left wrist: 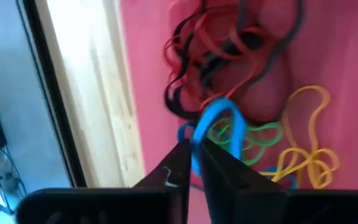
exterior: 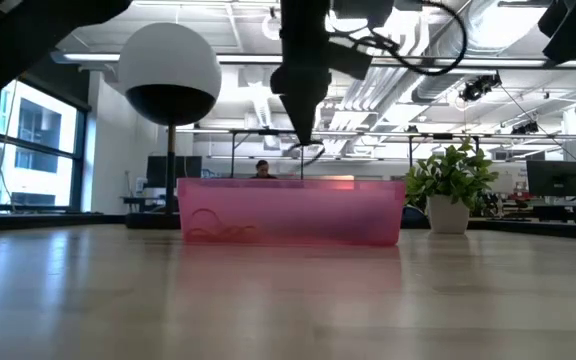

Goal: Pick and place rubber bands into bin
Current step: Put the blue rubber band into the red bin, then return to Home Position

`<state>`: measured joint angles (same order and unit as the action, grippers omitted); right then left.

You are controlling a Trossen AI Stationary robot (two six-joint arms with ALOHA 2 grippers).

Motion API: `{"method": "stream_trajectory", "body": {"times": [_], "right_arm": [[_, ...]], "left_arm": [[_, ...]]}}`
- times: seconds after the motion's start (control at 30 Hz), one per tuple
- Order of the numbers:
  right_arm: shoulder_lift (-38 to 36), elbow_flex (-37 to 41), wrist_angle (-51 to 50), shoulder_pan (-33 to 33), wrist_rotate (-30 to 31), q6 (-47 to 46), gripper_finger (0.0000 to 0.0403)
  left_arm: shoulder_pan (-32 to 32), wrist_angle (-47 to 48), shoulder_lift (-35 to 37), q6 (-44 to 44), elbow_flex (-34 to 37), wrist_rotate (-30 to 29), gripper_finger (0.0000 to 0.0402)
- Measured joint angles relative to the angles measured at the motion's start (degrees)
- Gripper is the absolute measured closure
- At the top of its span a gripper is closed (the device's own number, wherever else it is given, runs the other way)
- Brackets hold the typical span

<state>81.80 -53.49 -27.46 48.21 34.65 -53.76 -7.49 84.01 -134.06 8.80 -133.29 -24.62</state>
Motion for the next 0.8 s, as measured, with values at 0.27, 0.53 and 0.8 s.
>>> {"method": "stream_trajectory", "body": {"times": [0.27,0.53,0.8], "right_arm": [[0.00,0.00,0.81,0.37,-0.66,0.17,0.0199],[0.00,0.00,2.25,0.06,-1.45,0.22,0.0199],[-0.36,0.00,4.64,-0.69,0.23,3.95,0.0199]], "left_arm": [[-2.91,4.49,0.00,-0.02,-0.02,0.87,0.0296],[-3.43,4.37,0.09,-0.03,-0.01,2.17,0.0229],[2.23,0.28,4.20,8.31,0.02,3.13,0.0206]]}}
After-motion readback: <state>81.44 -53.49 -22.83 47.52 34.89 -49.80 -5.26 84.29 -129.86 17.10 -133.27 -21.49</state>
